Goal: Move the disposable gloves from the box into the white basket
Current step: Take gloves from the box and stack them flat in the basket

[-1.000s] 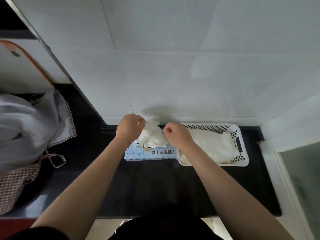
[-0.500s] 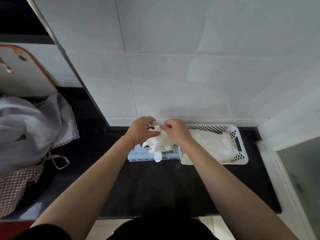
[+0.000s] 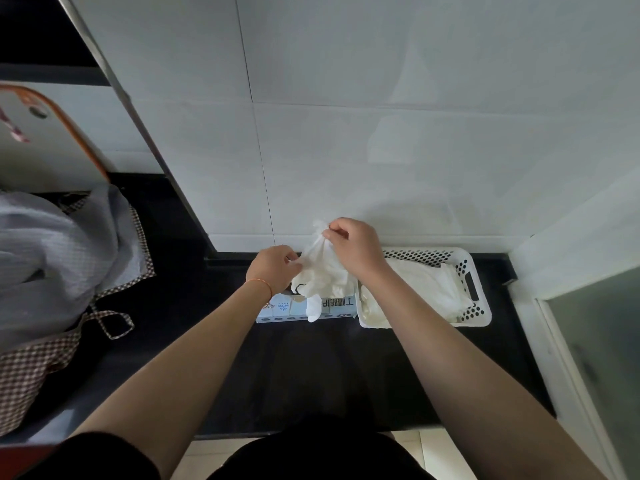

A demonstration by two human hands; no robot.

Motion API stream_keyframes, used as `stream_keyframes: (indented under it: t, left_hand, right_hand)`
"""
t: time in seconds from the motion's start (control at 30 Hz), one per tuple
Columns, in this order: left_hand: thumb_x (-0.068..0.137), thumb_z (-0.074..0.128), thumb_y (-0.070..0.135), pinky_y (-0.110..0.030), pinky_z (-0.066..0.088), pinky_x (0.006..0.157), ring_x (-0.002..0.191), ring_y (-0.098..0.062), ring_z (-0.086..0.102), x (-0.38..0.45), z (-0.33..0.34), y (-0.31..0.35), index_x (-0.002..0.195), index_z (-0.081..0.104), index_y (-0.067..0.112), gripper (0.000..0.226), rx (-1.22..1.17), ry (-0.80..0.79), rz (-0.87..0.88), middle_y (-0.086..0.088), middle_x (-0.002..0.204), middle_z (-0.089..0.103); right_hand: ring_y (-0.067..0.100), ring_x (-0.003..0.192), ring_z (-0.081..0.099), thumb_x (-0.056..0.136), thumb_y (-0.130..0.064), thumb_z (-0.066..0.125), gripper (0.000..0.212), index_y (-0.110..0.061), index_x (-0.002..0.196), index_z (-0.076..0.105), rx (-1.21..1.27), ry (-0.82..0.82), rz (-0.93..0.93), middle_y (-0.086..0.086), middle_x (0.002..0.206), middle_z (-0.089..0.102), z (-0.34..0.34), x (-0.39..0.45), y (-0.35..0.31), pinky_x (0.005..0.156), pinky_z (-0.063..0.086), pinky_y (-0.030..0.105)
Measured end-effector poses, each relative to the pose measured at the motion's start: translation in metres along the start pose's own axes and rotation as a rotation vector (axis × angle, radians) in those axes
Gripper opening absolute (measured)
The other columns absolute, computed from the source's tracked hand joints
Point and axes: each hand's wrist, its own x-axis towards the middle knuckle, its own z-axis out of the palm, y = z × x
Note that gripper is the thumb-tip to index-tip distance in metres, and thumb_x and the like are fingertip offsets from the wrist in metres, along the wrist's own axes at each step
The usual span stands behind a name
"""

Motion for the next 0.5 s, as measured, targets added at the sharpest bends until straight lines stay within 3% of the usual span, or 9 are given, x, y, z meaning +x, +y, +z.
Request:
stream_keyframes:
  t: [0.13, 0.2, 0.27, 0.33, 0.43, 0.5]
  left_hand:
    - [0.089, 0.064, 0.025, -0.032, 0.053, 0.074, 0.081, -0.017, 0.061, 0.004, -0.008, -0.012, 0.094, 0.064, 0.021, 0.007, 0.090, 0.000, -0.039, 0.002, 0.094, 0.065]
    - [0.088, 0.063, 0.021, -0.032, 0.055, 0.076, 0.083, -0.017, 0.062, 0.007, -0.013, -0.018, 0.093, 0.062, 0.024, 0.006, 0.120, -0.022, -0.058, 0.003, 0.098, 0.066]
    - [0.087, 0.059, 0.015, -0.033, 0.055, 0.077, 0.085, -0.018, 0.062, 0.008, -0.018, -0.021, 0.096, 0.061, 0.024, 0.014, 0.132, -0.039, -0.083, 0.002, 0.102, 0.065]
    - [0.083, 0.059, 0.012, -0.036, 0.054, 0.084, 0.095, -0.021, 0.060, 0.009, -0.018, -0.021, 0.110, 0.060, 0.022, 0.029, 0.113, -0.062, -0.068, -0.002, 0.111, 0.061]
    - [0.078, 0.069, 0.020, -0.039, 0.045, 0.098, 0.113, -0.023, 0.049, 0.003, -0.015, -0.010, 0.128, 0.054, 0.028, 0.053, -0.009, -0.035, 0.133, -0.003, 0.122, 0.051]
    - [0.078, 0.075, 0.027, -0.035, 0.042, 0.099, 0.113, -0.020, 0.049, -0.001, -0.013, 0.002, 0.124, 0.059, 0.025, 0.048, -0.080, 0.020, 0.285, -0.001, 0.122, 0.055]
  right_hand:
    - [0.012, 0.068, 0.050, 0.096, -0.020, 0.057, 0.013, -0.009, 0.091, 0.063, -0.018, -0.003, 0.014, -0.002, 0.075, 0.058, -0.004, 0.000, 0.002, 0.060, 0.037, 0.019]
    - [0.012, 0.068, 0.050, 0.098, -0.022, 0.055, 0.011, -0.013, 0.091, 0.057, -0.030, -0.017, 0.056, -0.003, 0.076, 0.056, -0.003, -0.001, 0.006, 0.061, 0.038, 0.022]
    - [0.017, 0.071, 0.054, 0.098, -0.024, 0.053, 0.012, -0.014, 0.092, 0.054, -0.023, -0.047, 0.089, 0.002, 0.079, 0.061, 0.000, -0.002, 0.009, 0.060, 0.039, 0.027]
    - [0.014, 0.070, 0.059, 0.099, -0.024, 0.053, 0.011, -0.014, 0.095, 0.053, 0.003, -0.077, 0.111, 0.006, 0.085, 0.065, 0.002, -0.004, 0.007, 0.059, 0.041, 0.024]
    - [0.011, 0.066, 0.062, 0.098, -0.023, 0.053, 0.009, -0.016, 0.092, 0.052, 0.023, -0.137, 0.107, 0.006, 0.088, 0.069, 0.006, -0.002, 0.002, 0.057, 0.042, 0.024]
    - [0.014, 0.066, 0.058, 0.097, -0.026, 0.056, 0.010, -0.021, 0.088, 0.053, 0.022, -0.176, 0.084, 0.004, 0.086, 0.071, 0.011, -0.001, -0.001, 0.059, 0.040, 0.026]
